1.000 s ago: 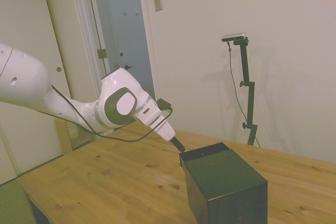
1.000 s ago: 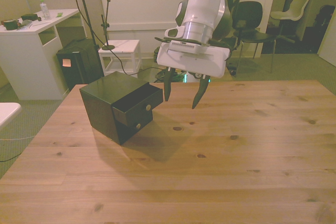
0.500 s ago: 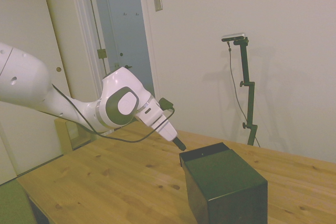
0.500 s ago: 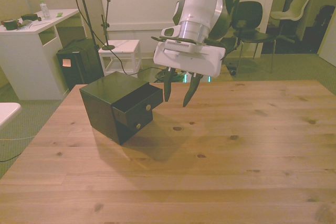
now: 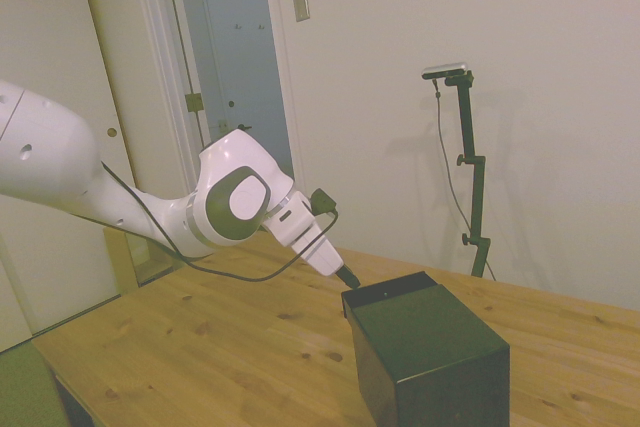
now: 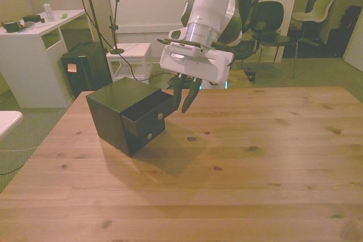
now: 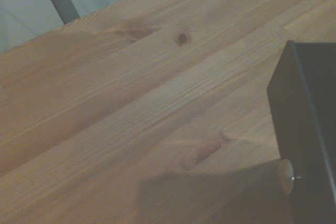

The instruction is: Close the top drawer

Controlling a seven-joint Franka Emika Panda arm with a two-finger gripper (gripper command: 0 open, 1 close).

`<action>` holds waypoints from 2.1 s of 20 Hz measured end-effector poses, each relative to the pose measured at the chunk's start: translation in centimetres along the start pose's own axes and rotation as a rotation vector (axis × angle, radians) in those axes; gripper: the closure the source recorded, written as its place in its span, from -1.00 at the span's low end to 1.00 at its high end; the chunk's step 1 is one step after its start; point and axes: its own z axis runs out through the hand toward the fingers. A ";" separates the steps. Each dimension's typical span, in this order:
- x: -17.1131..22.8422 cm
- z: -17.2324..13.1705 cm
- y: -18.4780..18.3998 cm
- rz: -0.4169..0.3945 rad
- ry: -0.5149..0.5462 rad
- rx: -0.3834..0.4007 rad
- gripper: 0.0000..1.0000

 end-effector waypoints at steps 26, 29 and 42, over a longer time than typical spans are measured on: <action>3.2 0.7 2.1 0.152 0.045 -0.285 1.00; 3.1 0.7 2.4 0.154 0.043 -0.313 1.00; 3.7 0.5 2.6 0.190 0.031 -0.394 1.00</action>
